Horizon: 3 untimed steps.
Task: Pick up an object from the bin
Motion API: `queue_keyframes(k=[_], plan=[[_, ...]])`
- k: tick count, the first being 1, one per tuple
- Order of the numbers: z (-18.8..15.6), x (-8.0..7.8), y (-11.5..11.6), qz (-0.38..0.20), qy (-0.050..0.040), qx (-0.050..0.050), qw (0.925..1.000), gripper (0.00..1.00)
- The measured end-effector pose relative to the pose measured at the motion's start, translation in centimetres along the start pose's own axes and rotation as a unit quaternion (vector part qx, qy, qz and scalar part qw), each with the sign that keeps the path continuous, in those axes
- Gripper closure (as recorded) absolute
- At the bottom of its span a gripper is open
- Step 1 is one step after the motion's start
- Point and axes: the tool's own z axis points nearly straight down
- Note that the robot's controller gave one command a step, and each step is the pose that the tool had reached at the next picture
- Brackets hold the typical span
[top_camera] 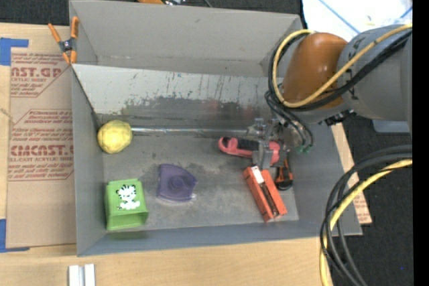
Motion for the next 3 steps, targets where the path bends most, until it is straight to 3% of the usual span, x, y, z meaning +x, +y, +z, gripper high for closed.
queue_keyframes(k=[1,3], plan=[[-3.8,-0.2,0.0,0.0,-0.0033,0.001,1.0,1.0],[-7.9,-0.1,0.1,0.0,-0.0025,0.001,1.0,1.0]])
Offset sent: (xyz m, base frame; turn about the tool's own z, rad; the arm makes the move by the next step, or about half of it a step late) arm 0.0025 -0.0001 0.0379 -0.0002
